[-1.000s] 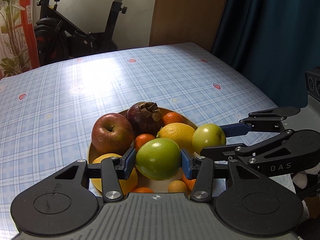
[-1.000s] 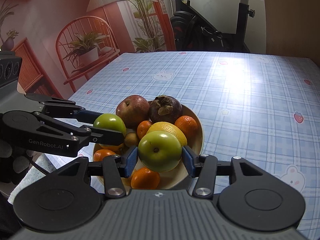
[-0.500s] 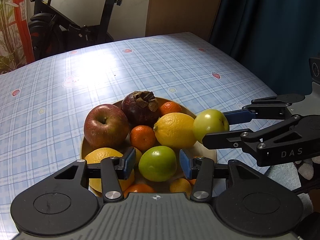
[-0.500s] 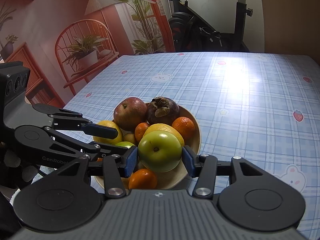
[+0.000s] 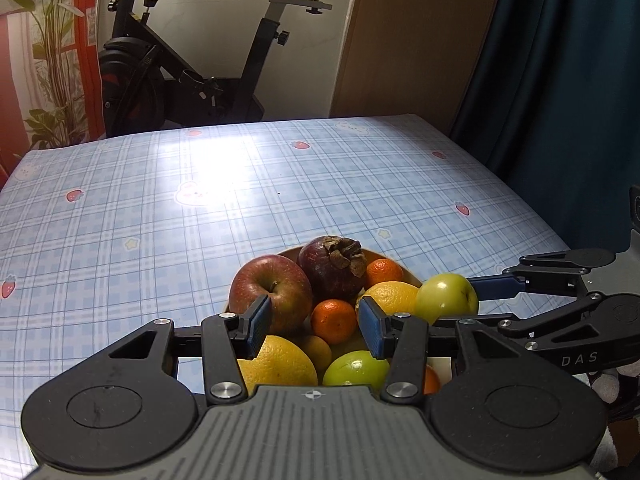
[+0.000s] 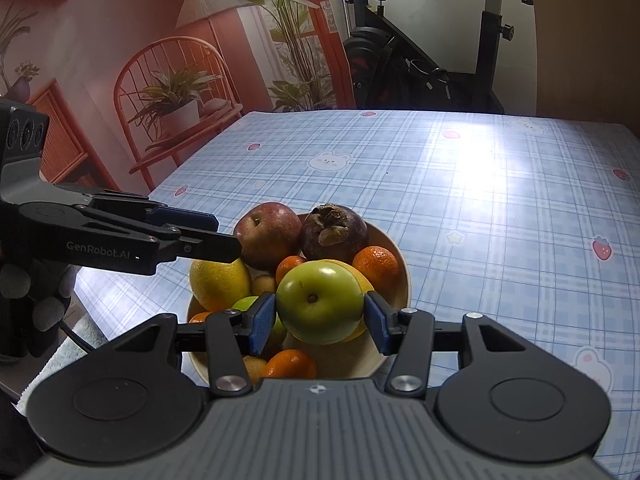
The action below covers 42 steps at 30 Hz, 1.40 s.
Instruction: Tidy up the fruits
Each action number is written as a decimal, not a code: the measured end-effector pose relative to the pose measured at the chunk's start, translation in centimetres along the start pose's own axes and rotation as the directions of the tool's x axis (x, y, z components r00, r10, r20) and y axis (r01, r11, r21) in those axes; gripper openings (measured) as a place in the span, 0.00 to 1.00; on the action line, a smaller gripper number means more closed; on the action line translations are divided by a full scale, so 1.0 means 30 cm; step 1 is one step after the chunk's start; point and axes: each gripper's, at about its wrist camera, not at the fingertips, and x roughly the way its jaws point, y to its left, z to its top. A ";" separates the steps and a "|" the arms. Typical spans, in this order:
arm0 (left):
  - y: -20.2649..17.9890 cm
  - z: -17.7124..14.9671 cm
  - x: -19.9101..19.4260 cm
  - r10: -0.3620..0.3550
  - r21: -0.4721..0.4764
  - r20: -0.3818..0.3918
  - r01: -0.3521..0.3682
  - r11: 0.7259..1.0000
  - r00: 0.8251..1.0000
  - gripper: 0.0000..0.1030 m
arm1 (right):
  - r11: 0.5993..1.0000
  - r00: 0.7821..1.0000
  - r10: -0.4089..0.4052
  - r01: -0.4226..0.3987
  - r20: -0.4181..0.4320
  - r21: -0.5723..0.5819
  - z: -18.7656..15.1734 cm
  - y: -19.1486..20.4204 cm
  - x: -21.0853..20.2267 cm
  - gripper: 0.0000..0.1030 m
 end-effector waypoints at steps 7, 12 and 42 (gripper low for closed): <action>0.070 0.023 -0.029 0.061 -0.073 0.029 -0.058 0.996 0.998 0.49 | 0.998 1.000 -0.006 0.006 -0.001 -0.069 0.048 0.034 0.044 0.50; 0.105 0.027 -0.037 0.092 -0.113 0.035 -0.088 0.990 0.995 0.49 | 0.989 1.000 -0.002 -0.001 -0.026 -0.145 0.079 0.077 0.096 0.50; 0.050 0.066 -0.184 0.319 -0.122 0.139 -0.303 0.945 0.938 0.77 | 0.991 0.999 -0.041 0.044 0.022 -0.127 0.099 0.108 0.077 0.70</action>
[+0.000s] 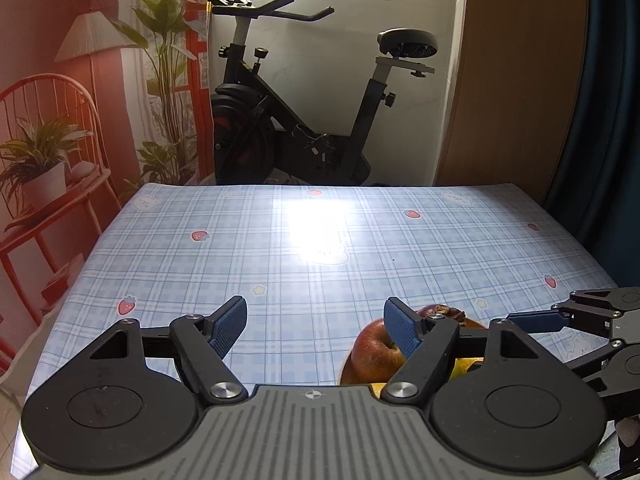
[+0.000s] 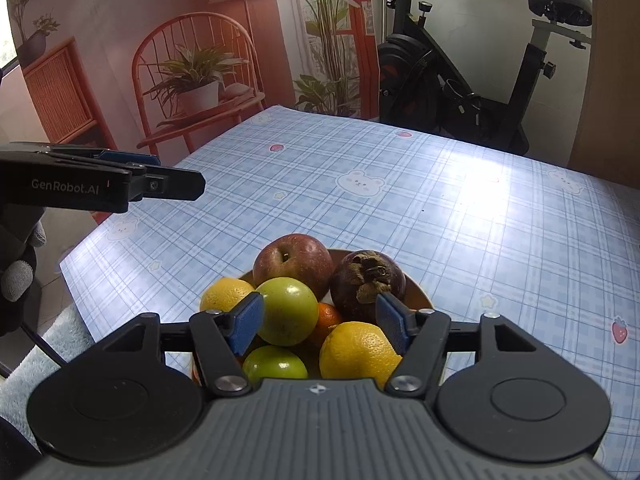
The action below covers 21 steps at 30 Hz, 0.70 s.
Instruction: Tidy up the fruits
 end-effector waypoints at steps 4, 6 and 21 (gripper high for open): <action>-0.017 0.021 -0.064 0.021 -0.005 0.049 -0.021 1.000 0.999 0.83 | 0.997 0.993 -0.054 0.048 0.100 0.065 0.011 -0.026 -0.093 0.85; -0.035 0.032 -0.099 0.050 0.013 0.077 -0.051 0.999 0.996 0.84 | 0.991 0.985 -0.090 0.074 0.147 0.108 0.020 -0.040 -0.142 0.89; -0.095 0.072 -0.296 0.059 -0.002 0.183 -0.060 0.998 0.981 0.92 | 0.963 0.957 -0.231 0.200 0.176 0.180 0.055 -0.019 -0.340 1.00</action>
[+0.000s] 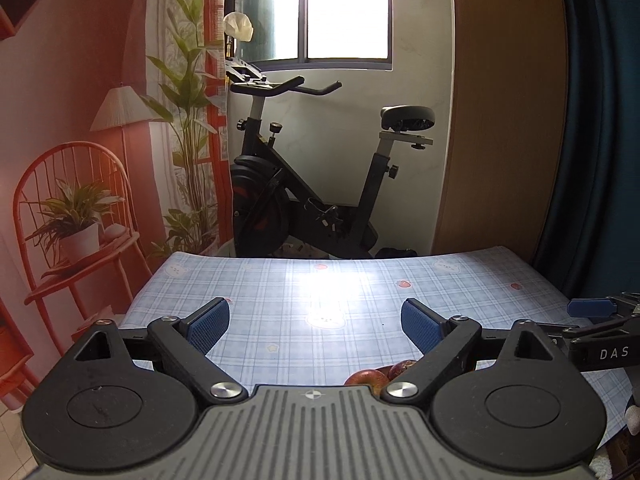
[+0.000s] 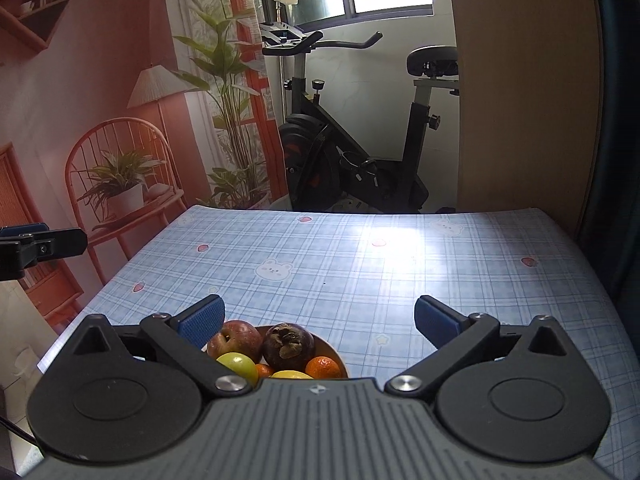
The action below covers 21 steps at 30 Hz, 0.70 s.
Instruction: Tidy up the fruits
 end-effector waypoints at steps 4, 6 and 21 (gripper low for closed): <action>-0.012 -0.001 -0.031 0.005 -0.001 0.020 -0.005 1.000 1.000 0.92 | 1.000 1.000 -0.001 0.002 0.014 -0.014 0.008 0.014 -0.036 1.00; -0.017 -0.003 -0.040 0.012 -0.001 0.023 -0.012 1.000 1.000 0.92 | 1.000 1.000 -0.006 0.006 0.021 -0.024 0.015 0.024 -0.052 1.00; -0.009 0.011 -0.066 0.044 -0.024 0.057 -0.043 0.999 0.997 0.92 | 0.999 0.999 0.004 -0.001 0.054 -0.051 0.044 0.076 -0.094 1.00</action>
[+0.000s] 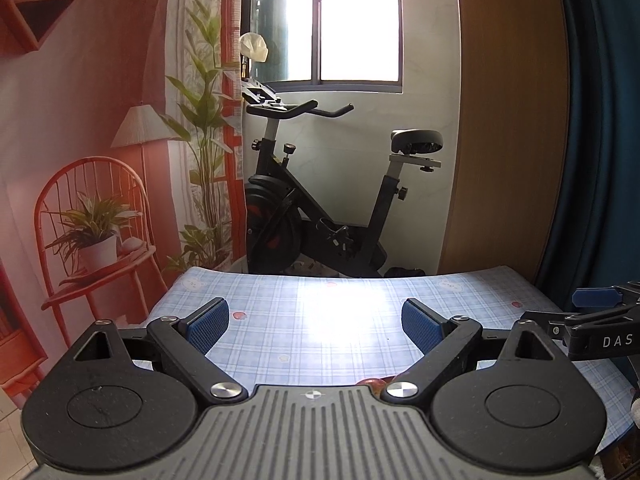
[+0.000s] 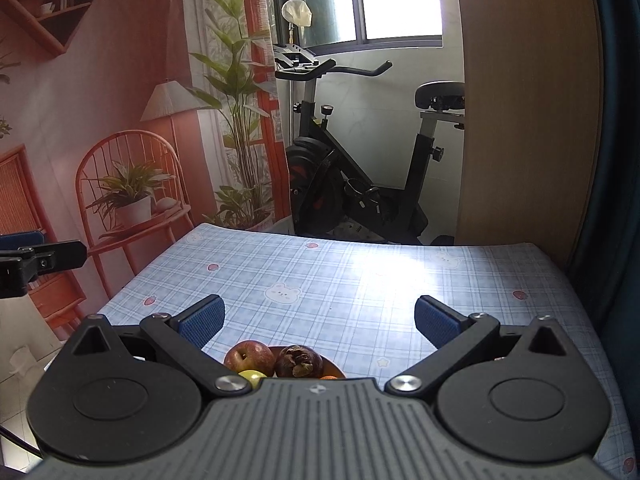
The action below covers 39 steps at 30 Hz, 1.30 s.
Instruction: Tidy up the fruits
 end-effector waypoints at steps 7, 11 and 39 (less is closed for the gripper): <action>-0.010 -0.003 -0.015 0.010 -0.006 0.009 -0.010 1.000 1.000 0.92 | 1.000 1.000 0.003 -0.003 0.000 0.001 0.003 0.004 -0.001 1.00; -0.014 -0.008 -0.023 0.012 -0.007 0.011 -0.012 1.000 1.000 0.93 | 1.000 1.000 -0.001 0.001 -0.001 -0.005 0.005 0.013 -0.003 1.00; -0.016 0.007 -0.033 0.035 0.010 0.001 -0.035 0.999 0.999 1.00 | 1.000 1.000 0.001 -0.001 -0.001 -0.011 0.004 0.010 -0.006 1.00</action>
